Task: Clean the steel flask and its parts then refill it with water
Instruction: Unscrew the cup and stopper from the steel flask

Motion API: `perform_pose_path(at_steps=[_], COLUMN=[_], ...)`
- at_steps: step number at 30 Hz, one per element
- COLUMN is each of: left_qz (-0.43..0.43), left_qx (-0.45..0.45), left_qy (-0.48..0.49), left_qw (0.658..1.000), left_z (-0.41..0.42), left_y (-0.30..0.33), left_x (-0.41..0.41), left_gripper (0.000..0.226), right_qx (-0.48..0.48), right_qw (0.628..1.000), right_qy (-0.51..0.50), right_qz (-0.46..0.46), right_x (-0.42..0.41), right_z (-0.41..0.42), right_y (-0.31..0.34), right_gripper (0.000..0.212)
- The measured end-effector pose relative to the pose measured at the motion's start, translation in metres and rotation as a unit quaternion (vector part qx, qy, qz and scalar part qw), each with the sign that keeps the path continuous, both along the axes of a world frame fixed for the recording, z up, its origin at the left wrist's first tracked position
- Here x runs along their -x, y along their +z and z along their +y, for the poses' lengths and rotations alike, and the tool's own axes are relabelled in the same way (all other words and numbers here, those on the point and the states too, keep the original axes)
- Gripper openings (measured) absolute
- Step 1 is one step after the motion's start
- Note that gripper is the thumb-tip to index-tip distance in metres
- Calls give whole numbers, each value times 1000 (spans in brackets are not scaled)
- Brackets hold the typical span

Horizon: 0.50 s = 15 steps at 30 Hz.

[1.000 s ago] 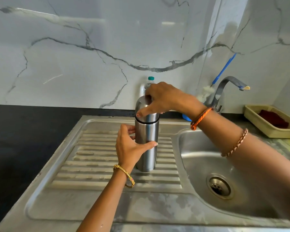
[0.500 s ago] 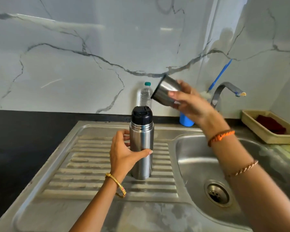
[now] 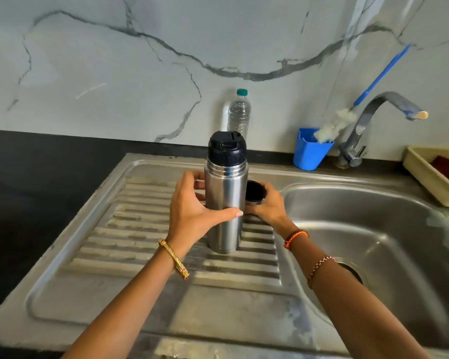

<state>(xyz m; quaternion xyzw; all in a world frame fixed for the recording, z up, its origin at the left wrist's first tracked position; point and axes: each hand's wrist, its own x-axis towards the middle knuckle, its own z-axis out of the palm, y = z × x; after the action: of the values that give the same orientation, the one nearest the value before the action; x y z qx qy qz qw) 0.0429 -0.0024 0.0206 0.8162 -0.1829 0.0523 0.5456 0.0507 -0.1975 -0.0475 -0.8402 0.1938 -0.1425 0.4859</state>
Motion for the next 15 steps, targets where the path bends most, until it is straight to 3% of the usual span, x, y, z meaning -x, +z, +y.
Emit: perform_pose_path(at_steps=[8, 13, 15], left_qz=[2, 6, 11], left_qx=[1, 5, 6], left_qy=[7, 6, 1], left_qw=[1000, 1000, 1000], left_z=[1, -1, -1], left_y=[0, -2, 0], left_x=[3, 3, 3], left_gripper=[83, 81, 79], right_qx=[44, 34, 35], right_qw=[997, 990, 998], right_qy=[56, 96, 44], right_qz=[42, 100, 41], right_x=[-24, -15, -5], right_z=[10, -4, -9], right_y=[-10, 6, 40], right_gripper=[74, 100, 79])
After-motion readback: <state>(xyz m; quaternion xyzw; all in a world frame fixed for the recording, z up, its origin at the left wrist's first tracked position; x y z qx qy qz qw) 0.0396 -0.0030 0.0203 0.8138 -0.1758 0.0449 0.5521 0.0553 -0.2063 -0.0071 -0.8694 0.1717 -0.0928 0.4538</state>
